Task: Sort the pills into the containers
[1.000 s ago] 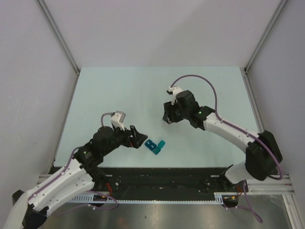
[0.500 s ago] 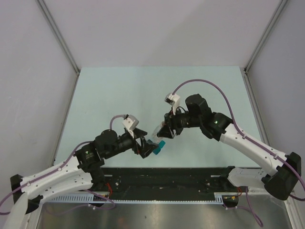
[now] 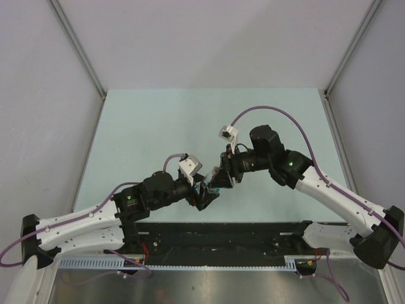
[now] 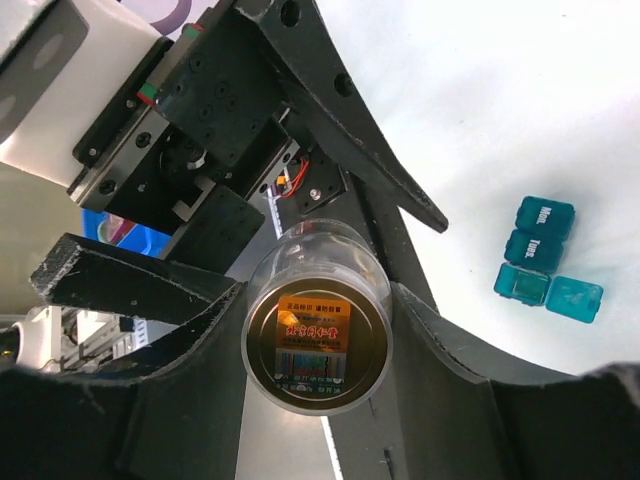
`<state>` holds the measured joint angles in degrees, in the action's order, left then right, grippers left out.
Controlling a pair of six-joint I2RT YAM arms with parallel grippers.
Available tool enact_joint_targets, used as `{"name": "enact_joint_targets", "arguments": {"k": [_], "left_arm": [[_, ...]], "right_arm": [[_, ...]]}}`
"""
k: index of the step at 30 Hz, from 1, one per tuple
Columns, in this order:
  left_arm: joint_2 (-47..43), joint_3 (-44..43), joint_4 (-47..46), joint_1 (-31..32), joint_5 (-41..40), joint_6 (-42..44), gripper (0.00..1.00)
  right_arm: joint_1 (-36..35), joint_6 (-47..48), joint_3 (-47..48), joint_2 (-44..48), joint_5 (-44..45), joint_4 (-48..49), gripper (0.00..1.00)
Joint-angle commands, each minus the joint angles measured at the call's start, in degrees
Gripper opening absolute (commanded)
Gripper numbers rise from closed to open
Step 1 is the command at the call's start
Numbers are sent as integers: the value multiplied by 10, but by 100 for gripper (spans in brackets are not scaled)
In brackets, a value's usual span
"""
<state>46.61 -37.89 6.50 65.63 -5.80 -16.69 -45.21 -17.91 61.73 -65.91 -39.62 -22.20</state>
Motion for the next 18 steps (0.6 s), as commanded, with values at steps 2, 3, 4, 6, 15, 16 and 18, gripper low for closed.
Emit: {"name": "enact_joint_targets", "arguments": {"k": [2, 3, 4, 6, 15, 16, 18], "left_arm": [[11, -36, -29, 6, -10, 14, 73], [14, -37, -30, 5, -9, 12, 71], [15, -37, -31, 6, -7, 11, 70], [14, -37, -33, 7, -5, 10, 68], [19, -35, -44, 14, 12, -7, 4], [17, -33, -43, 19, 8, -9, 1], [9, -30, -47, 26, 3, -10, 0]], "right_arm": [[0, -25, 16, 24, -38, 23, 6], [1, -28, 17, 23, -39, 24, 6], [0, -29, 16, 23, -40, 26, 6], [-1, -32, 17, 21, -41, 26, 6], [-1, -40, 16, 22, -27, 35, 30], [-1, -40, 16, 24, -20, 34, 35], [-1, -39, 16, 33, -8, 33, 41]]}}
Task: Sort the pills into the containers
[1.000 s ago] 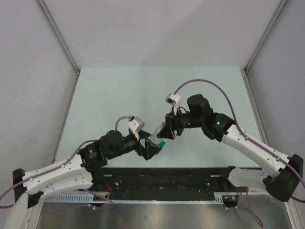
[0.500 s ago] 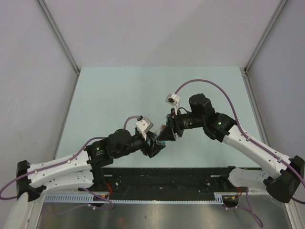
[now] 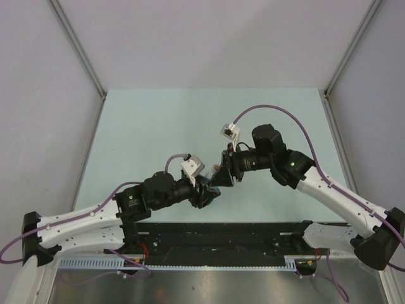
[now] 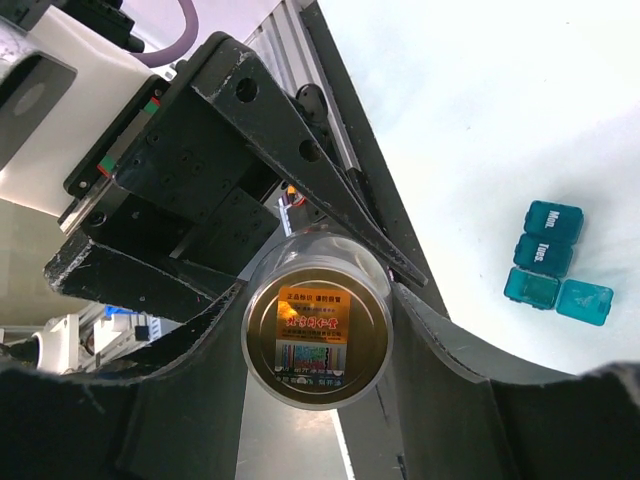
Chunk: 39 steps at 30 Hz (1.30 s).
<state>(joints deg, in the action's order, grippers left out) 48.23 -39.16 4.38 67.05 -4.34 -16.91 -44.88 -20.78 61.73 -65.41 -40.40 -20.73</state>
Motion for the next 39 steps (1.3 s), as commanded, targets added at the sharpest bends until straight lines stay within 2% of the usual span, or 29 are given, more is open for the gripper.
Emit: {"name": "enact_joint_targets", "arguments": {"k": [1, 3, 6, 14, 22, 27, 33, 39], "left_arm": [[-9, -15, -25, 12, -14, -9, 0], [-16, -11, -29, 13, -19, -17, 0], [-23, 0, -35, 14, -21, -28, 0], [-31, -5, -41, 14, -24, -44, 0], [-24, -15, -41, 16, -42, -65, 0], [-26, -20, -42, 15, -56, -72, 0], [-28, -20, -64, 16, -63, -74, 0], [-33, -15, -69, 16, -62, -77, 0]], "right_arm": [[-3, -11, 17, 32, 9, 19, 49], [1, -16, 16, 43, 29, 30, 58], [14, -43, 16, 59, 78, 72, 64], [16, -133, 16, 73, 147, 180, 71], [-77, -115, 16, 101, 373, 129, 69], [-134, -135, 15, 117, 521, 84, 68], [-180, -190, -25, 127, 589, 104, 62], [-189, -216, -44, 124, 603, 122, 62]]}}
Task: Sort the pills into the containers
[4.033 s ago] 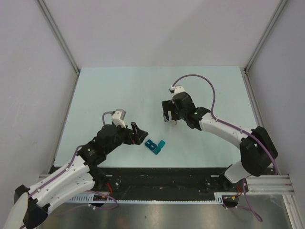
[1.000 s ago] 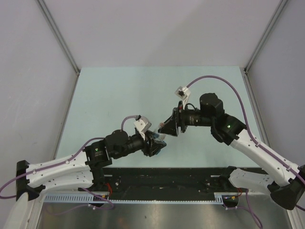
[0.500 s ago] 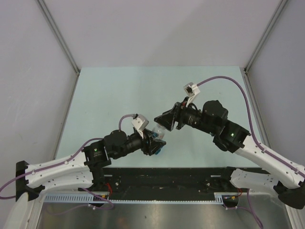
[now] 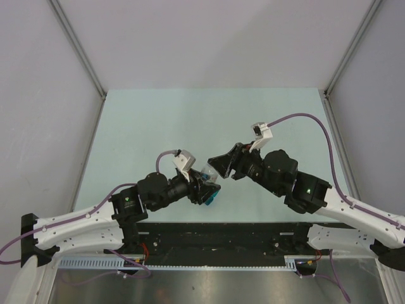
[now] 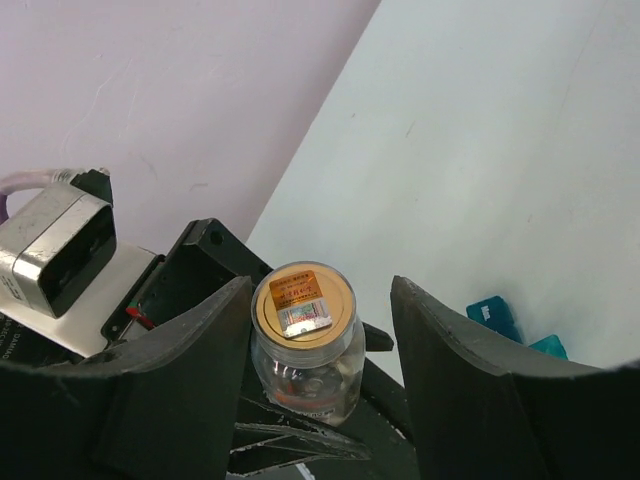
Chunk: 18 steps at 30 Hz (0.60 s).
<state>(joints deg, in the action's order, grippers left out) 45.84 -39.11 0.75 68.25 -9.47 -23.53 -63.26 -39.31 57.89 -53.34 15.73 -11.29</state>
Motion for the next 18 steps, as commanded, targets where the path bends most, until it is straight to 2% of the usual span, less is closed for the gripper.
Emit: {"name": "enact_joint_targets", "arguments": {"k": [1, 14, 18], "left_arm": [[-9, -15, -34, 4, -9, -11, 0], [5, -14, -47, 6, 5, -11, 0], [5, -13, -49, 6, 7, -13, 0]], "right_arm": [[-7, -31, -6, 2, 40, 31, 62], [-12, -35, -9, -16, 25, 56, 63], [-12, -31, -10, -17, 24, 58, 59]]}}
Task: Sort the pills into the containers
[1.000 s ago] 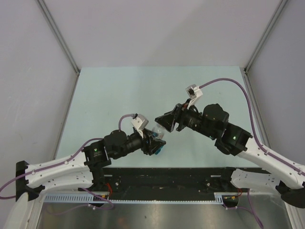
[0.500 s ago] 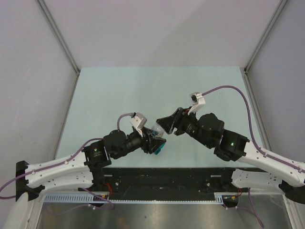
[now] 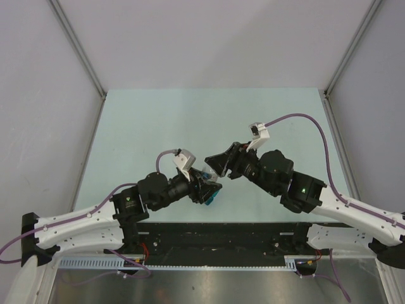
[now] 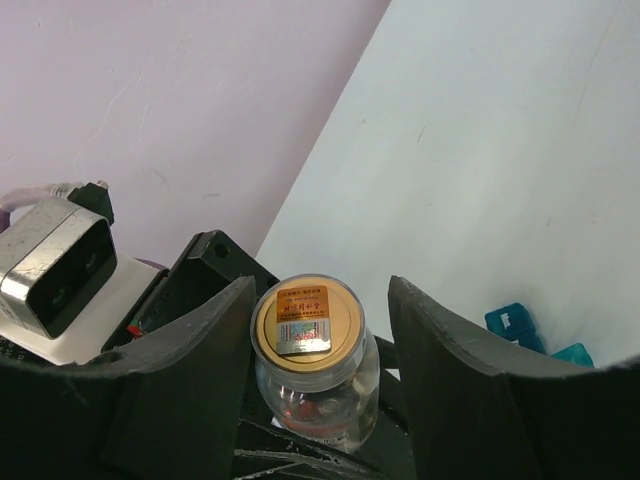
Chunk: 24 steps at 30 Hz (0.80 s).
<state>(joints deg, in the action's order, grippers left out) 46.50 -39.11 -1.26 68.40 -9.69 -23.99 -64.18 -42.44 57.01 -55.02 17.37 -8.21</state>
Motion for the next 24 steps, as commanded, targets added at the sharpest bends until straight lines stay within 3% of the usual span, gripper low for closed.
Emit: {"name": "enact_joint_targets", "arguments": {"k": [1, 4, 8, 11, 17, 24], "left_arm": [[-3, -13, -29, 3, 9, -8, 0], [-5, -11, -29, 4, 9, -10, 0], [-8, -10, -31, 4, 13, -14, 0], [-11, -11, -35, 4, 28, -18, 0], [-18, -9, -60, 4, 104, -18, 0], [-26, -8, -90, 4, 170, -17, 0]], "right_arm": [[-4, 2, -1, 1, 7, 28, 58], [-5, 8, -1, 4, 8, 26, 47], [-6, 28, -1, 10, 1, 27, 23], [-5, 69, -2, 20, -29, 35, 15], [27, 144, -34, 48, -199, 104, 4], [108, 143, -83, 60, -414, 199, 0]]}}
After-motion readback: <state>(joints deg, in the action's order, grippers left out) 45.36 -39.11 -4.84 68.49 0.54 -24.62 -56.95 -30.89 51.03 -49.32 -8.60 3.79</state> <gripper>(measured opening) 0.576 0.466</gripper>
